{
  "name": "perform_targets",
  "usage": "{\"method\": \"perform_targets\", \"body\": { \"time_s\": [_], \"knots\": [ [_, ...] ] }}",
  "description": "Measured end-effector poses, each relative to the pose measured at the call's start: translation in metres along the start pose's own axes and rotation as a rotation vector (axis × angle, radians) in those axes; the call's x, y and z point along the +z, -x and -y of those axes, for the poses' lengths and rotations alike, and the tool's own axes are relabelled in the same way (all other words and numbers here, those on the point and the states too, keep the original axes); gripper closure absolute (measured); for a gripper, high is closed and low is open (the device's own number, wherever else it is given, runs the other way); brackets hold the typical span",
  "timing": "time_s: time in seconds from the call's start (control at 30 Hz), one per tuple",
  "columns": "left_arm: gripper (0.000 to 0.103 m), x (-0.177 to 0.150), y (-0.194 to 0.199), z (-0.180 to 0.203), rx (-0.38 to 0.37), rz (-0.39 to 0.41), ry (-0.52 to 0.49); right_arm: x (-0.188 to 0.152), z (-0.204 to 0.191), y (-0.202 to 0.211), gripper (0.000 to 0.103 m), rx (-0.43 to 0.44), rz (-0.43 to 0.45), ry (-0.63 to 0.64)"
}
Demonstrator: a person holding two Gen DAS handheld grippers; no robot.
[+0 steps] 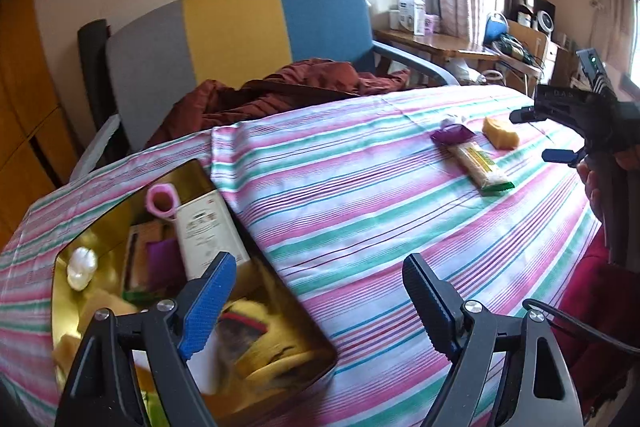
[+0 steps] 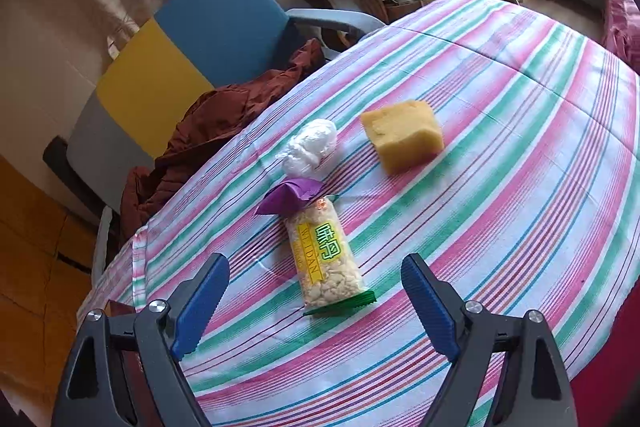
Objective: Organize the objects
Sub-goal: 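Move both tools toward the WEIDAN rice packet and small yellow sponge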
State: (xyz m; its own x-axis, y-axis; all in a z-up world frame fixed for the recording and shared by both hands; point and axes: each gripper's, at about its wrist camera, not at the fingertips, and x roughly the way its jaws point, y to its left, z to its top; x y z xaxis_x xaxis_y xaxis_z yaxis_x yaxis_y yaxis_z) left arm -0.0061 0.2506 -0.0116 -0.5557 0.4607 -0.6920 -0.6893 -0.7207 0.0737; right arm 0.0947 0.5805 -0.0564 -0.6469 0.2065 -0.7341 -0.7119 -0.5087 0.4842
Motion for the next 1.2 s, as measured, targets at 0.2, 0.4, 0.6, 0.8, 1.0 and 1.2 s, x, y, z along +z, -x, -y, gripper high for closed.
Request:
{"method": "perform_targets", "body": {
  "time_s": [0.2,0.4,0.6,0.8,1.0,1.2],
  "knots": [
    [0.017,0.014,-0.024,0.022,-0.033,-0.031,-0.041,0.006,0.020,0.006,0.014,0.024,0.028,-0.110],
    [0.017,0.032,-0.054,0.039,-0.072,-0.071,-0.057,0.011,0.043,0.015,0.014,0.051,0.075,-0.233],
    [0.017,0.054,-0.084,0.061,-0.167,-0.112,-0.039,0.012,0.069,0.017,0.014,0.058,0.090,-0.361],
    [0.017,0.079,-0.126,0.084,-0.256,-0.146,-0.011,0.011,0.068,0.010,0.014,0.091,0.056,-0.358],
    [0.018,0.099,-0.164,0.117,-0.318,-0.197,0.017,0.011,0.071,0.007,0.014,0.134,0.041,-0.379],
    [0.017,0.114,-0.187,0.167,-0.333,-0.211,-0.053,0.011,0.069,0.005,0.013,0.170,0.024,-0.376]
  ]
}}
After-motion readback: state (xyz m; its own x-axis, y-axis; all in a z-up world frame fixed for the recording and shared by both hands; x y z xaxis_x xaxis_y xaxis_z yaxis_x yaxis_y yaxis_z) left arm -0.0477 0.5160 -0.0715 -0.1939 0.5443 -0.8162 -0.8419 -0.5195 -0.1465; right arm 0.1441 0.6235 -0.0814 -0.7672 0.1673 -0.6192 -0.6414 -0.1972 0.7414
